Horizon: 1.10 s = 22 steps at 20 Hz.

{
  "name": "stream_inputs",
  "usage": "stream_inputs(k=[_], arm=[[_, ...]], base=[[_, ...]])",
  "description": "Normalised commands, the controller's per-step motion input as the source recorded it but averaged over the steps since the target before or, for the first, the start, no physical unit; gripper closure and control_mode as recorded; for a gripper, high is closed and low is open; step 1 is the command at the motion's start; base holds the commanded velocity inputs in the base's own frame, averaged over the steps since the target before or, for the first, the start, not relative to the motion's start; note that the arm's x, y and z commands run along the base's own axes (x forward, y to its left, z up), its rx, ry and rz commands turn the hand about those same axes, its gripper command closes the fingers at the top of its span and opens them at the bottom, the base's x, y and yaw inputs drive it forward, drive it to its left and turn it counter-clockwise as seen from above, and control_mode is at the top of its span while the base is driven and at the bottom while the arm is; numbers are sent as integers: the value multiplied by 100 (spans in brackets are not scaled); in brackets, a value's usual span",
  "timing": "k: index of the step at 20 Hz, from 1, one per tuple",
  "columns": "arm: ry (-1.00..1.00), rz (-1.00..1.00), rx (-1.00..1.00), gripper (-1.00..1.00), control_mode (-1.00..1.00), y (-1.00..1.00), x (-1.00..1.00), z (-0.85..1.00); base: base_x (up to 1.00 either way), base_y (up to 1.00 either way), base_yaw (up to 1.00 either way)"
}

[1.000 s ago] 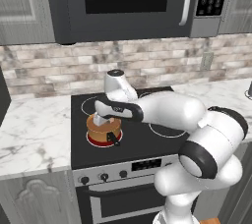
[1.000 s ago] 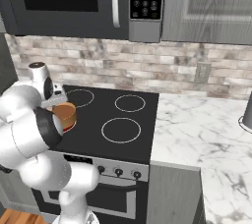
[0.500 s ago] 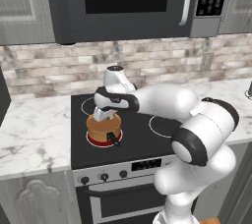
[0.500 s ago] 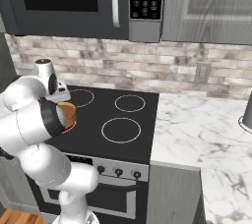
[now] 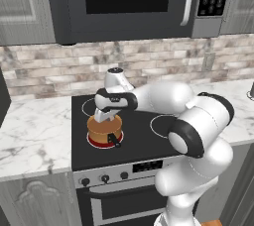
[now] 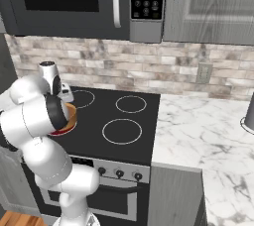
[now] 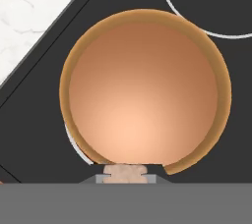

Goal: Pick up the sugar cube(s) and place them in the saucepan with hot chocolate.

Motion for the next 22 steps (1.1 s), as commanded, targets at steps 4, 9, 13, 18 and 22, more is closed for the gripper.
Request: stream_inputs(k=[4,9,13,18,22], arm=[[0,0,0,100,-100,0,23,-13],[0,0,0,100,-100,0,28,-3],[4,0,0,100,-100,0,28,0],[17,0,0,100,-100,0,34,0],[16,0,0,100,-100,0,1,0]], base=[[0,0,0],[0,0,0],[0,0,0],[0,0,0],[0,0,0]])
